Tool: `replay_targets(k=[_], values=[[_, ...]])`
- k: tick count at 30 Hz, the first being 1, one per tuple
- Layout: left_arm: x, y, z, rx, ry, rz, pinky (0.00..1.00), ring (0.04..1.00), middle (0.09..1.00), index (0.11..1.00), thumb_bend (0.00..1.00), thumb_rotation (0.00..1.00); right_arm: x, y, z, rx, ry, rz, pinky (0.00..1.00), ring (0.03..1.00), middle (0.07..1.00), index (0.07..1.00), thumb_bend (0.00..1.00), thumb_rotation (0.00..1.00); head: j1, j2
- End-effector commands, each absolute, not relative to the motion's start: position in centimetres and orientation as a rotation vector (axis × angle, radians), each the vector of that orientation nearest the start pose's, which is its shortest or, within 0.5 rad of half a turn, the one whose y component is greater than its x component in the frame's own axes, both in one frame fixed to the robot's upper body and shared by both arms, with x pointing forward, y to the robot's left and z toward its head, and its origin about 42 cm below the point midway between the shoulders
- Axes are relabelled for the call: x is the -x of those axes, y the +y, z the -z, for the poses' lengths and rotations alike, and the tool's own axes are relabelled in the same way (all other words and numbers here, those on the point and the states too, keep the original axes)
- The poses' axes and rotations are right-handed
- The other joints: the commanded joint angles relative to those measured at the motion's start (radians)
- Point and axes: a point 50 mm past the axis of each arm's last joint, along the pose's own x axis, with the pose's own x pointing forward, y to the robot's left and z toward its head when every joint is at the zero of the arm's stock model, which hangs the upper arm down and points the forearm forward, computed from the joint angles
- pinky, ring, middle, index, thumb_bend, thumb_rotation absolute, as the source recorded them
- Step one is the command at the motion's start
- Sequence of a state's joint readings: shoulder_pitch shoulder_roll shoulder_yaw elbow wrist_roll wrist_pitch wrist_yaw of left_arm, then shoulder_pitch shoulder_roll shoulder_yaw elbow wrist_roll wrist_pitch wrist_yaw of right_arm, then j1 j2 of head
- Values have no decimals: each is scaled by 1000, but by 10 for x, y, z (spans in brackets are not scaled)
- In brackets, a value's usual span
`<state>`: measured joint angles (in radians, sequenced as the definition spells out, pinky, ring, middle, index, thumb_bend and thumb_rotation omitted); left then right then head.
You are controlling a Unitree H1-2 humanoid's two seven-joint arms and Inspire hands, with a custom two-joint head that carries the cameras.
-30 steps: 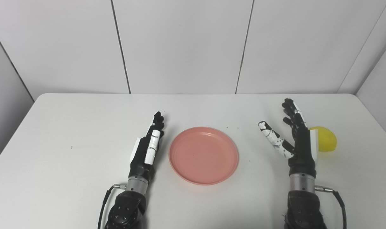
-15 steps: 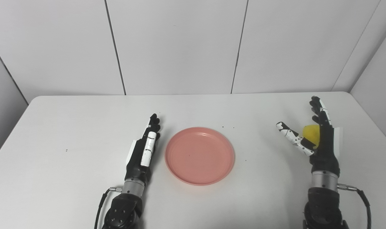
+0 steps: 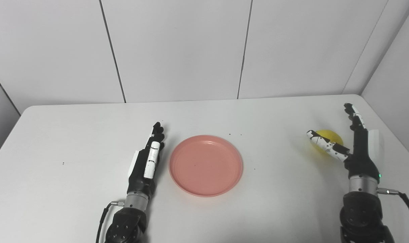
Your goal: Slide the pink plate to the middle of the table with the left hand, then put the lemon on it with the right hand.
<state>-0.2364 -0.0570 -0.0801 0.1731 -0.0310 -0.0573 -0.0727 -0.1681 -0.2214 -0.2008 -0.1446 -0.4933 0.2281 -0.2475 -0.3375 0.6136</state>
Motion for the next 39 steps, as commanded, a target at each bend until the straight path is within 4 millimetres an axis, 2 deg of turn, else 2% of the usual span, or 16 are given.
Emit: replay_targets(k=[1, 7, 19, 26, 34, 39], values=[[-356, 147, -127, 75, -141, 225, 1000, 1000, 1000, 1000, 552, 1000, -324, -342, -218, 699, -180, 586, 794, 871, 889, 873, 836, 375, -10, -1], [-356, 153, -126, 70, -141, 232, 1000, 1000, 1000, 1000, 556, 1000, -330, -348, -214, 726, -131, 576, 735, 839, 877, 869, 843, 337, -35, 1], [-356, 160, -128, 65, -135, 230, 1000, 1000, 1000, 1000, 554, 1000, -349, -353, -201, 773, -55, 537, 690, 810, 869, 858, 868, 346, -62, 11], [-356, 165, -128, 67, -134, 206, 1000, 1000, 1000, 1000, 539, 1000, -363, -354, -193, 758, -32, 500, 731, 834, 869, 860, 867, 338, -92, 12], [-358, 173, -130, 80, -145, 198, 1000, 1000, 1000, 1000, 535, 1000, -372, -346, -192, 812, 12, 484, 734, 835, 869, 865, 863, 348, -164, 14], [-360, 176, -128, 111, -142, 179, 1000, 1000, 1000, 999, 541, 1000, -378, -344, -191, 830, 43, 469, 749, 845, 876, 872, 859, 346, -183, 19]])
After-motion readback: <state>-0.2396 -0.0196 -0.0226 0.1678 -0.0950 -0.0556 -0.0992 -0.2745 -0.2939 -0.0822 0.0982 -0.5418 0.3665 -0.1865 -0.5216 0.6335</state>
